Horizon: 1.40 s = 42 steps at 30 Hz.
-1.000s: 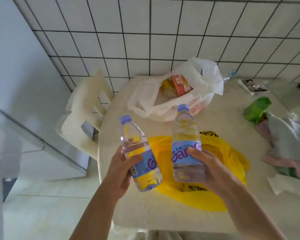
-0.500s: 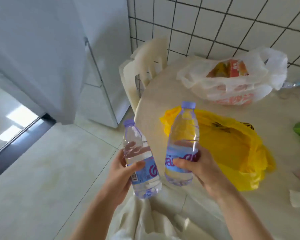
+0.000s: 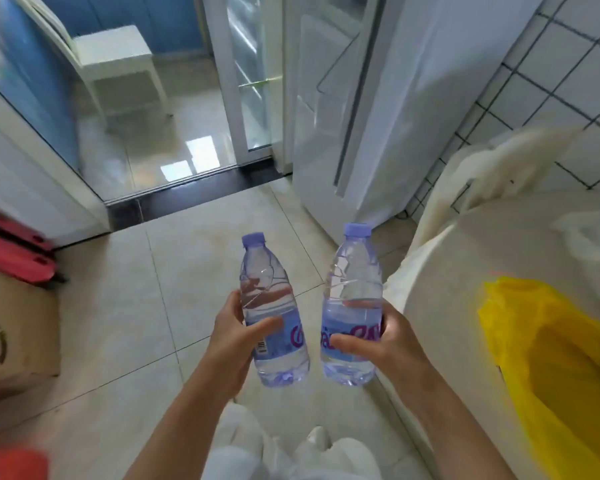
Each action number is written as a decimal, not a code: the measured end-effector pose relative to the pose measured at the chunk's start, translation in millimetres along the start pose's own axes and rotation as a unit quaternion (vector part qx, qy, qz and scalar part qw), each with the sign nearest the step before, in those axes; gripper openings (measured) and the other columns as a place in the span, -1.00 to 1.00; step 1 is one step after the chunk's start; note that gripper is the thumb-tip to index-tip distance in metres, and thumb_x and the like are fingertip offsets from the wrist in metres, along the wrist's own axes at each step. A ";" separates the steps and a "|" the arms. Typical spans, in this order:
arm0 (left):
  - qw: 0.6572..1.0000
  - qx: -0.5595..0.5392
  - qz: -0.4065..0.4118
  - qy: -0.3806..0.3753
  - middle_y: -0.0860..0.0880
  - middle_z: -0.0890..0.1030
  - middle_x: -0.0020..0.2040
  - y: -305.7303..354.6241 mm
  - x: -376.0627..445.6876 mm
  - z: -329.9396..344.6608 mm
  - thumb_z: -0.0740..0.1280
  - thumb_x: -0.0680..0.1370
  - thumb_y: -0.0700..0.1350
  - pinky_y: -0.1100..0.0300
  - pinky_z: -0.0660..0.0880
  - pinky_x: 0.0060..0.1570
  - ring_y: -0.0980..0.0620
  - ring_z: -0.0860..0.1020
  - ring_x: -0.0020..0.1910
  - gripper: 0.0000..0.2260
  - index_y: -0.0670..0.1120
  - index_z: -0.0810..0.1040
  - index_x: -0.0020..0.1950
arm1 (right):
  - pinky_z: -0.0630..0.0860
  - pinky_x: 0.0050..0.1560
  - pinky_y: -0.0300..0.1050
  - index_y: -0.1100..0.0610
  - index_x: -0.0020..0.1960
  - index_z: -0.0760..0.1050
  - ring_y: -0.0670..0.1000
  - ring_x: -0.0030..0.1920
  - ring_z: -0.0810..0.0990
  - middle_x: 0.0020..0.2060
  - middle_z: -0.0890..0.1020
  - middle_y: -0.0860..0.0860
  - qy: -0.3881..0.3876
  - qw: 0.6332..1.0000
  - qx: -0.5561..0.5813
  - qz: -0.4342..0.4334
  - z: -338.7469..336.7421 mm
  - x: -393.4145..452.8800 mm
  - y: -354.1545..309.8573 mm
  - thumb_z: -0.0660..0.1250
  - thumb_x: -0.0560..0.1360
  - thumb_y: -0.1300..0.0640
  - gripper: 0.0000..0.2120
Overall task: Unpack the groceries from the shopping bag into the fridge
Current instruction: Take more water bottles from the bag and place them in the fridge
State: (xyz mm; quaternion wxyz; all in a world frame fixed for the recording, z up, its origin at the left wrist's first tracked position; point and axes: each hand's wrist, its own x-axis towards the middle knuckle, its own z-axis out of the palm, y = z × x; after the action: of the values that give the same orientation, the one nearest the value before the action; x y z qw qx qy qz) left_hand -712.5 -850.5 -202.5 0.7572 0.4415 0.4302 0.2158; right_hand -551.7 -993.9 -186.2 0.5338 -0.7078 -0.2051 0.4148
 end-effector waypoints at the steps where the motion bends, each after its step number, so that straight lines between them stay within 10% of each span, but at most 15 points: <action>1: 1.000 0.006 0.001 0.014 -0.08 0.69 0.01 5.5 2.3 -13.0 0.50 0.20 -0.24 0.07 0.64 -0.16 -0.07 0.69 -0.07 -0.48 0.02 0.51 0.12 | 0.62 -0.08 -0.11 0.12 0.12 0.52 0.00 -0.06 0.68 -0.06 0.69 0.04 -0.013 1.000 -0.010 0.000 13.4 7.3 -4.7 0.67 0.02 0.01 -0.28; 19: 0.994 0.027 0.018 0.102 -0.11 0.65 0.08 135.2 104.4 -243.5 0.61 0.14 -0.25 -0.10 0.61 -0.02 -0.13 0.66 0.00 -0.30 -0.02 0.47 0.22 | 0.63 -0.08 -0.07 0.11 0.13 0.51 0.04 -0.06 0.68 -0.05 0.69 0.05 -0.086 0.996 -0.014 0.026 269.3 151.9 -83.3 0.65 0.15 0.23 -0.40; 42: 0.987 0.086 0.134 -0.019 -0.07 0.65 0.06 321.6 437.4 -101.1 0.64 0.16 -0.24 0.11 0.62 -0.12 -0.07 0.67 -0.01 -0.31 -0.06 0.46 0.22 | 0.62 -0.05 -0.10 0.10 0.09 0.48 -0.03 -0.09 0.68 -0.08 0.67 0.01 0.120 0.988 -0.041 -0.086 182.1 462.5 -240.2 0.65 0.14 0.14 -0.41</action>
State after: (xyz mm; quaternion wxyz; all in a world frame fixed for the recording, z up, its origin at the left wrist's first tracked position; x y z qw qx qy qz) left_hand -545.8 -326.3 -153.6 0.6890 0.5624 0.3696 0.2692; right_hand -397.4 -465.1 -149.7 0.5589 -0.7535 -0.2164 0.2702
